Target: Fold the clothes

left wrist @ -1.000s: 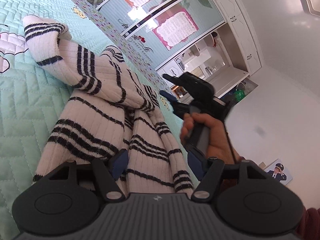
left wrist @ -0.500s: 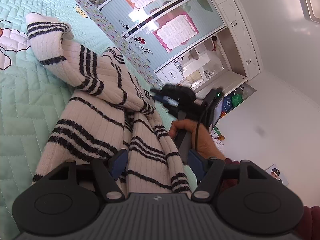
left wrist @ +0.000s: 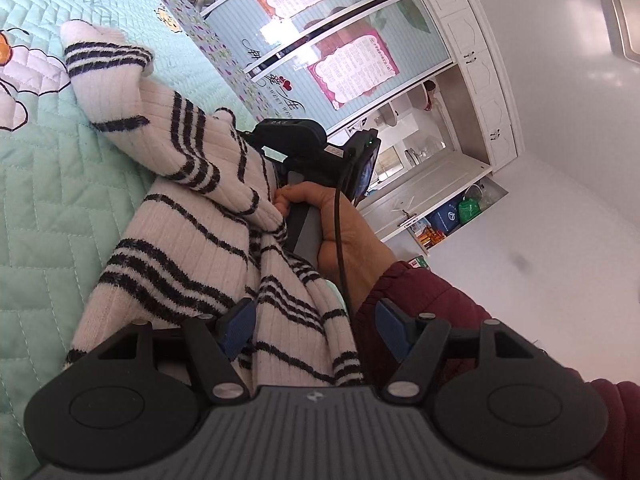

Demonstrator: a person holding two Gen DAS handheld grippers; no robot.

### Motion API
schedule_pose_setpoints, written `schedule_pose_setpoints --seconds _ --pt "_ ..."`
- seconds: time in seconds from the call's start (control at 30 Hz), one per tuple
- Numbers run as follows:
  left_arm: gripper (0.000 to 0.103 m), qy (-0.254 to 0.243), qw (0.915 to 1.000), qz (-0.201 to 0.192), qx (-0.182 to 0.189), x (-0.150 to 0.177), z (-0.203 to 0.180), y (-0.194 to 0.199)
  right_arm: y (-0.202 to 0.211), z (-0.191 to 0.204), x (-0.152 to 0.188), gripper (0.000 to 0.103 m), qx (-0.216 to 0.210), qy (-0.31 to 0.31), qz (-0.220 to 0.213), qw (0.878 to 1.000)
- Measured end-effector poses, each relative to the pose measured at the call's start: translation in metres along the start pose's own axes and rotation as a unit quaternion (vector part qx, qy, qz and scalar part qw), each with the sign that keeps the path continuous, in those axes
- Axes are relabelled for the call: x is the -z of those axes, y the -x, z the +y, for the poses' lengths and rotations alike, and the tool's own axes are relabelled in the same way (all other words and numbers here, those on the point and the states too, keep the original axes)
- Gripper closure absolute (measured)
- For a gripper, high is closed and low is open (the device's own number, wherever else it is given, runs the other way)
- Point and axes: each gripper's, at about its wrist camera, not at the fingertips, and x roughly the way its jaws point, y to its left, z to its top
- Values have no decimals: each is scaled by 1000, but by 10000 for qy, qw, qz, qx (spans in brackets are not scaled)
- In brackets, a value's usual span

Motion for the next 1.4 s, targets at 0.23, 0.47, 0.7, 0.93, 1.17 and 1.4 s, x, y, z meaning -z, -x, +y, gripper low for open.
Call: schedule_pose_setpoints --seconds 0.23,0.47,0.7,0.93,1.17,1.4 --pt "34 15 10000 -14 -4 0 0 1 37 12 -7 68 -270 111 -541 9981" --pt "33 30 10000 -24 0 0 2 1 32 5 -18 59 -6 387 -9 9993" --pt "33 38 10000 -28 3 -1 2 1 25 16 0 99 332 701 52 9970" --pt "33 40 10000 -31 -4 -2 1 1 17 6 8 100 625 492 112 9968" --pt "33 36 10000 -37 -11 -2 1 0 31 10 -1 76 400 496 214 9977" --pt "33 40 10000 -42 -13 -2 2 0 29 11 4 96 605 651 264 9957"
